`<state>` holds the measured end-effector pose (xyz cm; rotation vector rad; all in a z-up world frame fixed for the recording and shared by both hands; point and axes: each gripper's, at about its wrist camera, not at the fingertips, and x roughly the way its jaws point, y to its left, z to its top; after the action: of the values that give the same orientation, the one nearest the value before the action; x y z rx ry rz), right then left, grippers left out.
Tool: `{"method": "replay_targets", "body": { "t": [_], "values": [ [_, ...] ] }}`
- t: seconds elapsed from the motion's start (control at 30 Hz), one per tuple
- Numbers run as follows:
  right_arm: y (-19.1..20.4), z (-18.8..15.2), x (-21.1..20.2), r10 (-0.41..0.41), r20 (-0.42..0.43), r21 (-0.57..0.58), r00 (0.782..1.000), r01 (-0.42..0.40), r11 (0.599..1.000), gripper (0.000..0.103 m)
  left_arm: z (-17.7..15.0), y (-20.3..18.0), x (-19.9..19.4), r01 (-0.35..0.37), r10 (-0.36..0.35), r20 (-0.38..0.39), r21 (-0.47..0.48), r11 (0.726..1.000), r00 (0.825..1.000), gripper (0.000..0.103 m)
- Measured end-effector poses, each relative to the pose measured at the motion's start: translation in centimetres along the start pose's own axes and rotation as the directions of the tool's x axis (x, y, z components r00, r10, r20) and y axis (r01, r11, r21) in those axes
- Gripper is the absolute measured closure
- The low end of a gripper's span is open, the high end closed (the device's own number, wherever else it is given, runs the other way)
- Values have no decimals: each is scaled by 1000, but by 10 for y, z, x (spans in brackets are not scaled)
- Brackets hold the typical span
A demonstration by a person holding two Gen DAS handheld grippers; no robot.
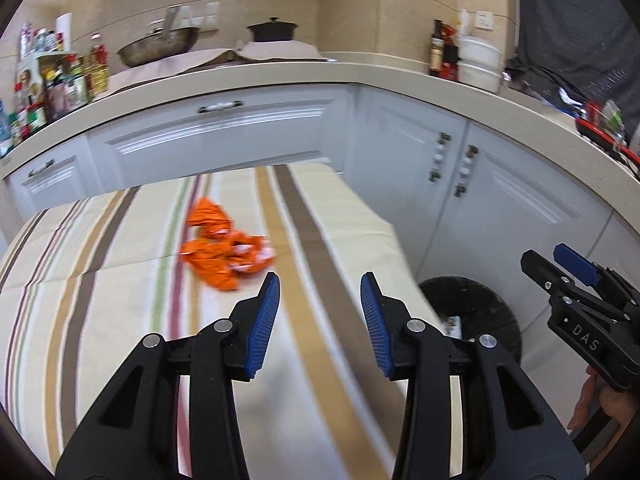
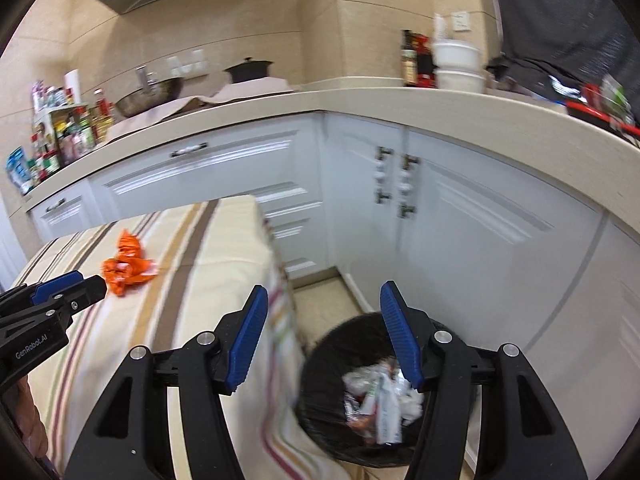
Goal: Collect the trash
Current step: 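Move both open grippers back over the orange bags on the table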
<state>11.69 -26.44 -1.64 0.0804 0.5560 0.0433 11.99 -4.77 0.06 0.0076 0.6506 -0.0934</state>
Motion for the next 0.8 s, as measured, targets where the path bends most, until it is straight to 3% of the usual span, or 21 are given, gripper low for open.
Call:
{"method": "replay_targets", "body": {
  "t": [0.4, 0.8],
  "values": [
    [97, 15, 29, 151, -35, -112, 988, -154, 982, 44, -6, 98, -12, -144, 144, -4, -112, 983, 990, 61],
    [170, 17, 58, 238, -94, -190, 967, -252, 949, 42, -14, 172, -10, -242, 241, -32, -208, 948, 970, 61]
  ]
}}
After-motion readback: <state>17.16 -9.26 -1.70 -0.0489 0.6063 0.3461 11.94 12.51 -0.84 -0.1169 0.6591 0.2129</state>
